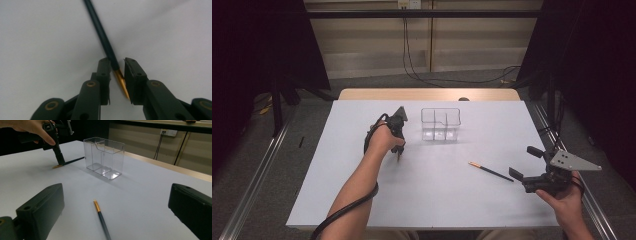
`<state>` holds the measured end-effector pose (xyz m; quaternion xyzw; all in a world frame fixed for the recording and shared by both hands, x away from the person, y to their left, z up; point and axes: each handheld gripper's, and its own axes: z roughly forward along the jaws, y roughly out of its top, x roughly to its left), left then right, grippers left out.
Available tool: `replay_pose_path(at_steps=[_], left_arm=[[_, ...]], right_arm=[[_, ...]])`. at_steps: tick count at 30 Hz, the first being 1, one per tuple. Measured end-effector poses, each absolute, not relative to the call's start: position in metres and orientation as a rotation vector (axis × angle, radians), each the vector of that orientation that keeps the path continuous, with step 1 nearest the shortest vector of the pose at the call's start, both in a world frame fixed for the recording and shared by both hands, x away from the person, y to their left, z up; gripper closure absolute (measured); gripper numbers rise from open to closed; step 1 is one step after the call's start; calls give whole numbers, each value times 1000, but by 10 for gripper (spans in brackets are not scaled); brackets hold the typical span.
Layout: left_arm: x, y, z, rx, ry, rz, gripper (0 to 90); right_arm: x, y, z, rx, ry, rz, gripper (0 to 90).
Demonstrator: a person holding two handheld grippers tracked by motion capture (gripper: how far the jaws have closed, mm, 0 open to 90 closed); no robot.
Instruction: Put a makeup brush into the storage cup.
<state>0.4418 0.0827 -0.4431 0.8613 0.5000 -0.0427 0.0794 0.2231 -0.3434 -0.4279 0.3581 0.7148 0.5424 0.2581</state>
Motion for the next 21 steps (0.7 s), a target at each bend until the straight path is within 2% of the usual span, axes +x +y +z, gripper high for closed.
replay_pose_path(at_steps=[5, 21], left_arm=[[440, 80, -446, 2598, 1501, -128, 829], [440, 87, -445, 2607, 1485, -134, 841]], right_arm=[[224, -344, -428, 970, 1939, 1467, 0], [223, -345, -428, 970, 1938, 1469, 0]])
